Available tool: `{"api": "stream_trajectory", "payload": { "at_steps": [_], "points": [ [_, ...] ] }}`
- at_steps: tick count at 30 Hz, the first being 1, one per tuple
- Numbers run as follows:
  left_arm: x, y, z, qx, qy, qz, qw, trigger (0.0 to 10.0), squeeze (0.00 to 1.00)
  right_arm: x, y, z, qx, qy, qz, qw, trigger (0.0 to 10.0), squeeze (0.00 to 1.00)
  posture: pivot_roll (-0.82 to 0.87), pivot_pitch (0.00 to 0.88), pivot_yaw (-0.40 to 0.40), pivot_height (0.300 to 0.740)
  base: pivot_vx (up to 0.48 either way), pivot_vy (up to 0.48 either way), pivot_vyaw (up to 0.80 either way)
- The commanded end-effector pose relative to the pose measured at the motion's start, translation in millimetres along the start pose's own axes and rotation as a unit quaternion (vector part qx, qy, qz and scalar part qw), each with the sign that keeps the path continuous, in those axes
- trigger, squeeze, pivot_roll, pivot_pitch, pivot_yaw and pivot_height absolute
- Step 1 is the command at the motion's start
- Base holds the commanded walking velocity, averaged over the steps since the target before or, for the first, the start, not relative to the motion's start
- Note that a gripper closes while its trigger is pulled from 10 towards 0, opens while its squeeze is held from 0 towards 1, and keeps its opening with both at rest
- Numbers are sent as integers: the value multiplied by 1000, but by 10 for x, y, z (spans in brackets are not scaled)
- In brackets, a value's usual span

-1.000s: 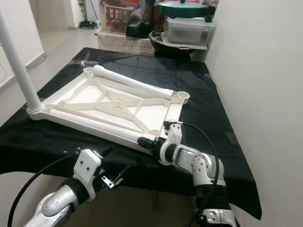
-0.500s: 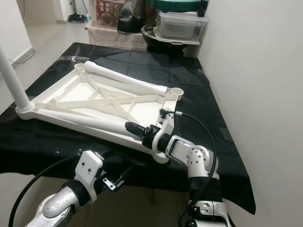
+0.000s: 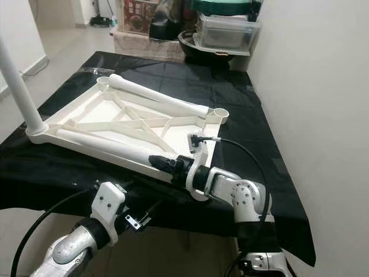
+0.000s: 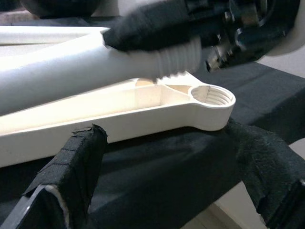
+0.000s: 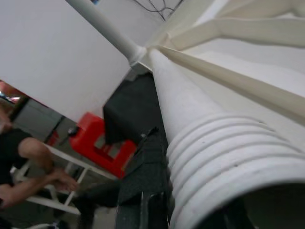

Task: Building children table

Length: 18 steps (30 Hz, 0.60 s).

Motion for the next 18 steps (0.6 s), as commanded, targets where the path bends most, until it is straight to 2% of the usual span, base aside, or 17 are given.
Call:
{"api": "stream_trajectory", "payload": {
  "at_steps": [1, 9, 11, 12, 13, 14, 15, 16, 18],
  "points": [
    [-24, 23, 3, 3, -1, 4, 1000, 10000, 0, 46, -72, -65, -11, -5, -17, 1000, 0, 0, 117, 16, -136, 740, 0, 0, 0],
    [-33, 98, 117, 26, -28, 7, 999, 10000, 0, 172, -274, -120, -7, -13, -66, 998, 0, 0, 126, 0, -130, 740, 0, 0, 0],
    [-33, 98, 117, 26, -28, 7, 999, 10000, 0, 172, -274, -120, -7, -13, -66, 998, 0, 0, 126, 0, -130, 740, 0, 0, 0],
    [-16, 133, 206, 41, -38, 5, 998, 10000, 839, 218, -392, -149, -3, -9, -92, 996, 0, 0, 130, 0, -128, 740, 0, 0, 0],
    [-16, 133, 206, 41, -38, 5, 998, 10000, 839, 218, -392, -149, -3, -9, -92, 996, 0, 0, 130, 0, -128, 740, 0, 0, 0],
    [7, 177, 339, 63, -62, 0, 996, 10000, 1000, 263, -534, -200, -5, -1, -127, 992, 0, 0, 130, 0, -118, 740, 0, 0, 0],
    [7, 177, 339, 63, -62, 0, 996, 10000, 1000, 263, -534, -200, -5, -1, -127, 992, 0, 0, 130, 0, -118, 740, 0, 0, 0],
    [34, 216, 462, 84, -88, -7, 993, 10000, 1000, 294, -660, -236, -4, 5, -158, 987, 0, 0, 128, 0, -113, 740, 0, 0, 0],
    [34, 216, 462, 84, -88, -7, 993, 10000, 1000, 294, -660, -236, -4, 5, -158, 987, 0, 0, 128, 0, -113, 740, 0, 0, 0]
  ]
}}
Point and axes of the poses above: a point about 5 cm out from each wrist's last joint towards the gripper, its own y axis pointing out of the wrist towards the gripper, its own x axis along the axis of the wrist's last joint, z = x × y, the point moved 3 cm from there along y, pointing out of the wrist towards the gripper, and after that the axes turned 5 degrees about y, right-handed, at the moved point
